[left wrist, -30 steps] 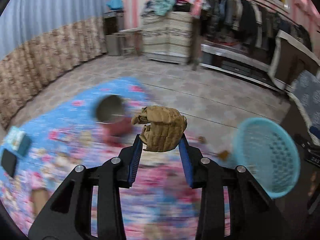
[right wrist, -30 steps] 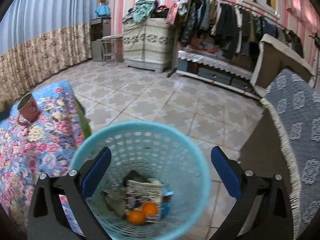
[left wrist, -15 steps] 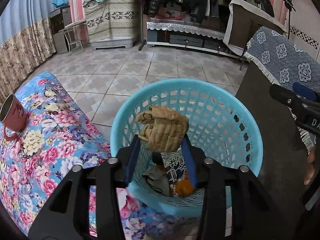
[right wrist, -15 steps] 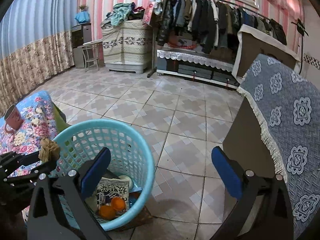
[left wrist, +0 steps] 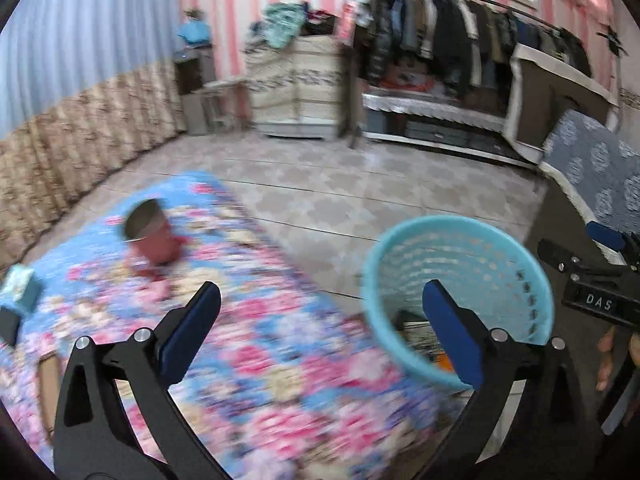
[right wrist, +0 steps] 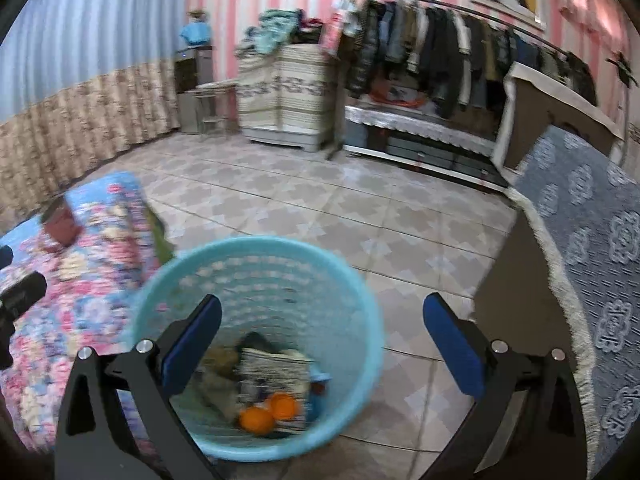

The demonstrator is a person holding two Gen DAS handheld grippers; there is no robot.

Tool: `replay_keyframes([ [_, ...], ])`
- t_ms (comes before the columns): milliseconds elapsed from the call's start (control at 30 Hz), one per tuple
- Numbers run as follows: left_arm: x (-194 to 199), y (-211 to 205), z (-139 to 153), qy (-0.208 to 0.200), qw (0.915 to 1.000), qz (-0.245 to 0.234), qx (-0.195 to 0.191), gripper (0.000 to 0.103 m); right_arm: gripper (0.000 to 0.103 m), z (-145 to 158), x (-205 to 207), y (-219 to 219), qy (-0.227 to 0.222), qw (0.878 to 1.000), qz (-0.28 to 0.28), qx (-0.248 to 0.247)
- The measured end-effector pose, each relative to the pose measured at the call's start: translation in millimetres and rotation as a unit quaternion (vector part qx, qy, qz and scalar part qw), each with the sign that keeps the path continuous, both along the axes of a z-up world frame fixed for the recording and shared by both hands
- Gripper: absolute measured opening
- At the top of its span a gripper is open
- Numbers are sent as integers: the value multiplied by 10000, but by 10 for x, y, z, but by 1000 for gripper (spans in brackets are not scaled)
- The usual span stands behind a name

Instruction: Collect trash

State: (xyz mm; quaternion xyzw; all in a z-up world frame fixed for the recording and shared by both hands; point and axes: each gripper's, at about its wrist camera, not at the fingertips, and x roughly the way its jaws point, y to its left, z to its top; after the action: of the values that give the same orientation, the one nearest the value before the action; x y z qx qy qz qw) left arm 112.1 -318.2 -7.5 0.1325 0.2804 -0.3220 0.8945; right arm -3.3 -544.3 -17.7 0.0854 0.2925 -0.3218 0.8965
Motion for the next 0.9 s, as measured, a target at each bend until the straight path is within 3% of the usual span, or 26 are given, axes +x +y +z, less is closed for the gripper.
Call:
replay_keyframes([
  [200, 5, 915, 122, -177, 9934, 1128, 55, 98, 98, 89, 273, 760, -268, 9960, 845, 106],
  [433, -166, 1999, 241, -390, 9734, 2245, -231, 98, 98, 172, 456, 1746, -474, 9839, 1720, 100],
  [600, -277, 2451, 212, -357, 9645, 2591, -361, 98, 98, 133, 434, 2402, -596, 9741, 2181, 63],
  [900, -458, 2848, 182, -639, 9526, 2939, -461, 98, 98, 214, 342, 2956, -756, 9625, 2601, -125],
])
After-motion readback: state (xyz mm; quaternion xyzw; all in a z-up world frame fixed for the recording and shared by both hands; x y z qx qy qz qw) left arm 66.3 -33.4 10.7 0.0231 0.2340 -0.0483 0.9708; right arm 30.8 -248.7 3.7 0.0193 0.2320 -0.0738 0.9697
